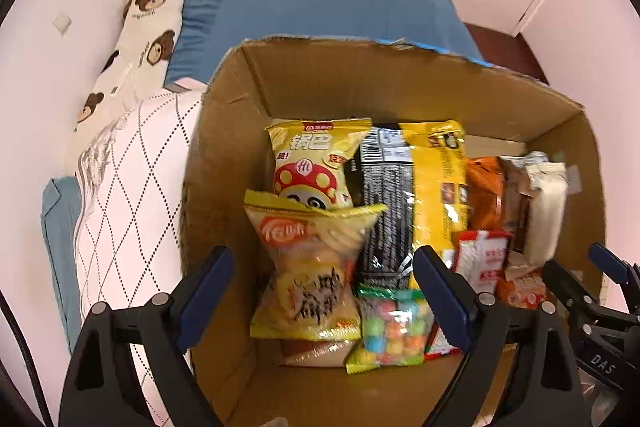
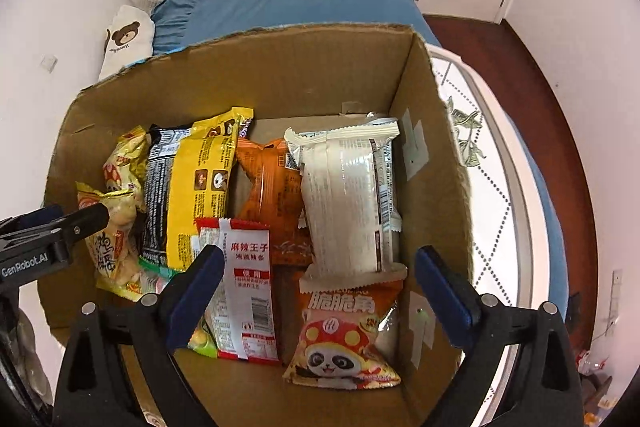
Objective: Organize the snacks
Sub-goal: 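Carry both packets into the box and open both tools to release, then grasp the red triangular packet with the left tool while the right tool grasps the clear portrait packet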
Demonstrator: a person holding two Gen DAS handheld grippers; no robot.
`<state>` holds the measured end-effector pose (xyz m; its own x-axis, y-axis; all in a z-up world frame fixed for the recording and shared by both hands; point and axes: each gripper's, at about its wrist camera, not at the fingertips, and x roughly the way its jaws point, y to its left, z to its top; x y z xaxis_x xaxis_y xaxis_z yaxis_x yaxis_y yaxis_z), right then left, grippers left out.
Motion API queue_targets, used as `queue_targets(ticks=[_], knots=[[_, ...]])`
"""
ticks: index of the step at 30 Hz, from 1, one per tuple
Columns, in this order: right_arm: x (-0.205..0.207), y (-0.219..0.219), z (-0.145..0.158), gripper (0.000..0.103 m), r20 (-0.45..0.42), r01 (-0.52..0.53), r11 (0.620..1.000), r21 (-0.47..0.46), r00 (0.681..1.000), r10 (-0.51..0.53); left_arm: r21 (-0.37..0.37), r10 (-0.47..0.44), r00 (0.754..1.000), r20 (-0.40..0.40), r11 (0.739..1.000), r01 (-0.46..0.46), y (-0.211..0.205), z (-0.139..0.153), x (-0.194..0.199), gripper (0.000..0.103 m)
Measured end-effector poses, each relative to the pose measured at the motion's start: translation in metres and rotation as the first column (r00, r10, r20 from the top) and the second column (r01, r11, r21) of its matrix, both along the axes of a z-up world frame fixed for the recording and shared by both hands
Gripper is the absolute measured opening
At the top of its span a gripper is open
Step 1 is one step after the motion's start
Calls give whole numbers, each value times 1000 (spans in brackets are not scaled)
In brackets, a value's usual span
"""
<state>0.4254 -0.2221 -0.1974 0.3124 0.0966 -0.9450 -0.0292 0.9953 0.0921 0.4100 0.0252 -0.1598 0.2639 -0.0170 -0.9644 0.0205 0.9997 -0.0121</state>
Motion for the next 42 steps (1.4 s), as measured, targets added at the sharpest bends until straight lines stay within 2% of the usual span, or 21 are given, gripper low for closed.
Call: queue_targets(ticks=[7,15,26,31,36,40,41,42], knots=[[-36,-2,28,98,74,-13,1000,16,997,12,-29,4,994,106,1000,-1,-5,30,-42,92],[-83,-1,64,98,168,-38,999,1,985,37,-29,-8,973,232,999,15,-16,73,-91,92],[-148,-8,111,98,290,-52,999,3,956,48,-66,9,947,322,998,13,-18,110,-152,92],[-174,-14,125,98,333,-38,999,17,943,30,-70,17,938,345,998,8,-21,116,-173,92],[-186,-24,129,98,340,-45,996,78,940,16,-61,16,940,342,998,5,-27,112,-184,92],[-188,-41,107,97,290,-60,986,158,957,12,-39,5,955,298,999,7,-38,89,-188,92],[-187,-44,99,95,270,-65,983,174,963,16,-36,0,960,278,999,10,-41,81,-188,92],[-186,-49,88,86,243,-61,979,192,970,13,-30,-5,967,256,999,13,-44,70,-187,92]])
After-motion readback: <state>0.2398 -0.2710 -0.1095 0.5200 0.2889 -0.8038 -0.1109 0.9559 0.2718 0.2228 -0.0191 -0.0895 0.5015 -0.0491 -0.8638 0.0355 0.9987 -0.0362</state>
